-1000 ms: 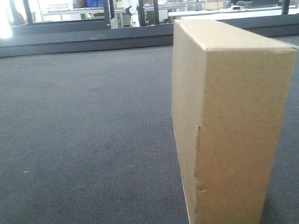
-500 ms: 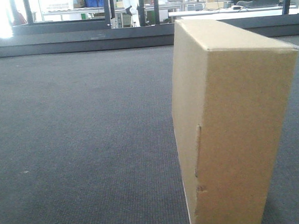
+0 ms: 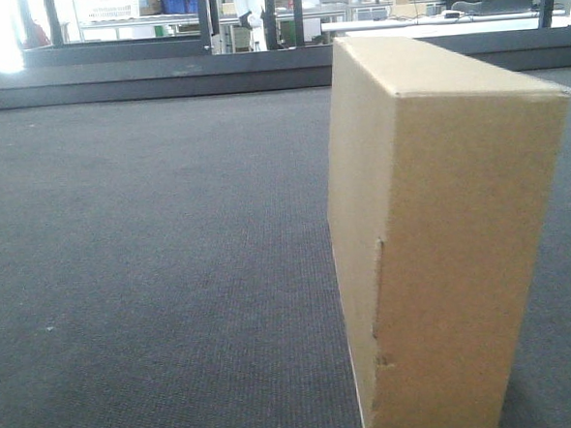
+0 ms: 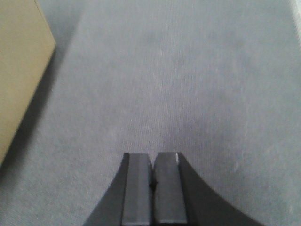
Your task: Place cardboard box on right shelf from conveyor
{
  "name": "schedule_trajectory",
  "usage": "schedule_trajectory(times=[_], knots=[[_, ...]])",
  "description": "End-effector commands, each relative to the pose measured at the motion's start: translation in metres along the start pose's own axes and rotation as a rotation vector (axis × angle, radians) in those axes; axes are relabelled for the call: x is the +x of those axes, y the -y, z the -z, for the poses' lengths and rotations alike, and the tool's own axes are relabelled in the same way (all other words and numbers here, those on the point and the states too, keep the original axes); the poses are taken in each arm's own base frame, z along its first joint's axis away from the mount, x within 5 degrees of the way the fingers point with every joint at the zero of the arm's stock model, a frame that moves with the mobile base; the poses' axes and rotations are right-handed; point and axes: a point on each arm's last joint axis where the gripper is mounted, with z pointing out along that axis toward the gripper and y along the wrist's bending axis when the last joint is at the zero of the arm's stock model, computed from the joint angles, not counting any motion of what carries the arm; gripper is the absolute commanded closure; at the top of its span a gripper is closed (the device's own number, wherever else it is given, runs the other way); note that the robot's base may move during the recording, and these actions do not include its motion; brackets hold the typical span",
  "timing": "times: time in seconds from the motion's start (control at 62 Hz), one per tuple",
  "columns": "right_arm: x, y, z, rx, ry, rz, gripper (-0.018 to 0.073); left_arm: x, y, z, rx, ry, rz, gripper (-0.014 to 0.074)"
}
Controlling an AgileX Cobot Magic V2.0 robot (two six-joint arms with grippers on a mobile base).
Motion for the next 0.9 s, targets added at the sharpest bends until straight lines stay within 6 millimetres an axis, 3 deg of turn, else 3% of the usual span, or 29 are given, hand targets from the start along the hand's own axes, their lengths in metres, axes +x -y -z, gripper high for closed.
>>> schedule_trajectory(times=[0.0,0.113,0.194,0.29,0.339,0.387,0.645,0.887], knots=[[-0.019,0.0,-0.001,0.0,0.044,-0.02,0.051,-0.006,0.0,0.001,-0.005,0.087,0.004,0.0713],[-0.027,0.0,-0.008,0.004,-0.004,-0.026,0.0507,-0.006,0.0,0.001,-0.005,0.087,0.004,0.0713],[-0.036,0.0,-0.013,0.011,-0.029,-0.021,0.0444,-0.006,0.0,0.001,-0.005,0.087,0.004,0.0712],[-0.051,0.0,-0.014,0.023,-0.035,-0.018,0.0222,-0.006,0.0,0.001,-0.005,0.087,0.004,0.0712],[-0.059,0.001,-0.014,0.032,-0.03,-0.041,0.0026,-0.006,0.0,0.001,-0.005,0.087,0.004,0.0713],[-0.066,0.001,-0.014,0.043,-0.034,-0.07,-0.0097,-0.006,0.0,0.001,-0.005,0.087,0.004,0.0712],[-0.112,-0.018,-0.012,0.03,-0.105,-0.268,-0.0075,-0.006,0.0,0.001,-0.005,0.087,0.004,0.0712],[-0.157,-0.068,-0.03,-0.031,-0.188,-0.264,-0.0075,-0.006,0.0,0.001,-0.005,0.087,0.004,0.0713]])
